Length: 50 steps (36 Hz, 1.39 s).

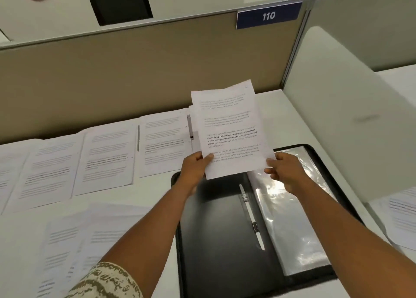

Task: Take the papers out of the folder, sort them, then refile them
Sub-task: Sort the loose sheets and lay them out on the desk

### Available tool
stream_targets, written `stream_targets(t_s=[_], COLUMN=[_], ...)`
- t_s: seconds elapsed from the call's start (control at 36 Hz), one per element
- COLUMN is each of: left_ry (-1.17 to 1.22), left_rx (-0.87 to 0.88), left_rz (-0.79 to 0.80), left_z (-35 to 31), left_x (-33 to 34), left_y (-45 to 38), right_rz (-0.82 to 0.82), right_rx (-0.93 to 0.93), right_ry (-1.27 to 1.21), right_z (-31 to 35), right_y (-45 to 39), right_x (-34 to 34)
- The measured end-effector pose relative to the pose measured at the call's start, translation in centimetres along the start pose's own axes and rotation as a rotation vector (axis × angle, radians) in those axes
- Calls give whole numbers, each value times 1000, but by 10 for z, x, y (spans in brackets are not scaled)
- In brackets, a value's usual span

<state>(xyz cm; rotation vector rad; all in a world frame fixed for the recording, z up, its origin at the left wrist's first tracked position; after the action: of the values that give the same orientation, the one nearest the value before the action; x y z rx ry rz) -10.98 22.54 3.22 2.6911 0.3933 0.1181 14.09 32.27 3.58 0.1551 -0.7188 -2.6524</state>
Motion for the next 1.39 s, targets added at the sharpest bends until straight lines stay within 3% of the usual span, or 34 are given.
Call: stream_targets(t_s=[0.28, 0.47, 0.61, 0.78, 0.94, 1.03, 1.11, 1.22, 1.39], left_ry=[-17, -116, -381, -617, -952, -1154, -1246, -1277, -1271], left_rx=[-23, -30, 67, 121, 230, 331, 363, 384, 402], left_rz=[44, -46, -62, -15, -61, -23, 33, 8, 42], left_z=[-17, -9, -10, -7, 2, 5, 11, 16, 15], left_x=[83, 120, 131, 140, 144, 145, 145, 146, 150], left_y=[-62, -110, -141, -161, -171, -171, -171, -170, -168], right_rz=[-124, -253, -317, -359, -363, -371, -395, -293, -116], right_rx=[-4, 7, -4, 11, 26, -31, -134, -258, -117], right_ry=[20, 173, 305, 627, 743, 861, 1134, 1281, 1333], right_z=[7, 17, 32, 34, 24, 23, 19, 10, 1], right_y=[-59, -104, -128, -148, -150, -149, -148, -151, -154], right_x=[-77, -115, -128, -135, -129, -123, -112, -93, -73])
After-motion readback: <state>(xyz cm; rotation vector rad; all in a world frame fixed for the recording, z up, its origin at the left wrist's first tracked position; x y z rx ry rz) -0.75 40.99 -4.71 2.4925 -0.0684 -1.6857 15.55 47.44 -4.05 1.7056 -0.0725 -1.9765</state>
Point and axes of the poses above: each hand's wrist, its own y-axis away from the middle knuckle, its own x-axis out of the palm, z = x × y, the point moved 2 cm from there along -y, towards the middle knuckle, and after that the axes turned 11 degrees about z, right-handed, at the moved point
